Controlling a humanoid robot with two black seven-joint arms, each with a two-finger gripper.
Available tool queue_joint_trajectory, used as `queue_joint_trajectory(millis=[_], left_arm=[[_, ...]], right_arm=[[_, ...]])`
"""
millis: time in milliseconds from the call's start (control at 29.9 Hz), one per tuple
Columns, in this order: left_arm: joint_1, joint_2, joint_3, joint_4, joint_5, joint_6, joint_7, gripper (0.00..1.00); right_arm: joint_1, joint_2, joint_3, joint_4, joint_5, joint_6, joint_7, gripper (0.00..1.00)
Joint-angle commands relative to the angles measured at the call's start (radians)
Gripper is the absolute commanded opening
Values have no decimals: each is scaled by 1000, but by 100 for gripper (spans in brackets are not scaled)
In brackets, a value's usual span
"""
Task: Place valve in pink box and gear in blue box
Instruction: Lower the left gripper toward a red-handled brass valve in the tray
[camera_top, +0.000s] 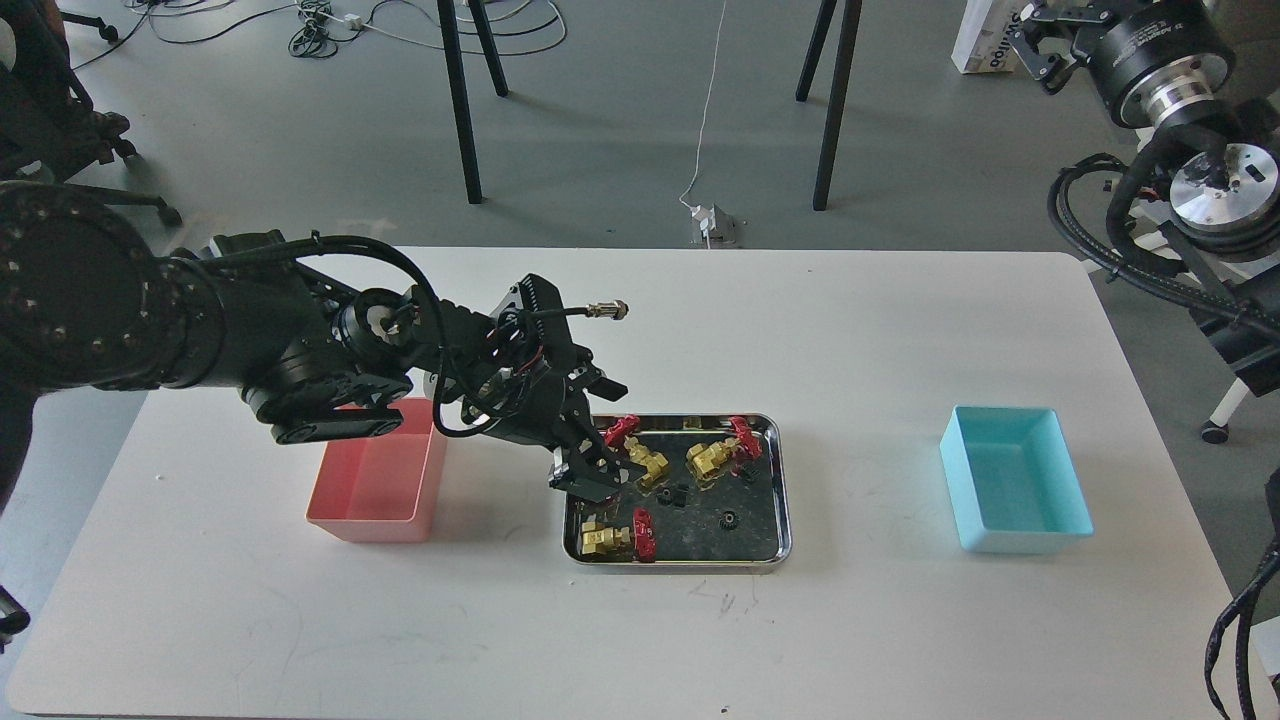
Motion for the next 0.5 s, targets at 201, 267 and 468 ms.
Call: queue_joint_trajectory(millis=[201, 267, 468], left_arm=[[122, -5, -9, 142, 23, 0, 0, 80], [128, -5, -9, 148, 32, 0, 0, 79], [169, -7, -11, 171, 40, 0, 0, 76]], right_arm=[[-15, 2, -7, 0, 0, 0, 0, 100], [-18, 2, -7, 0, 0, 0, 0, 100], [-26, 2, -9, 0, 0, 0, 0, 100]])
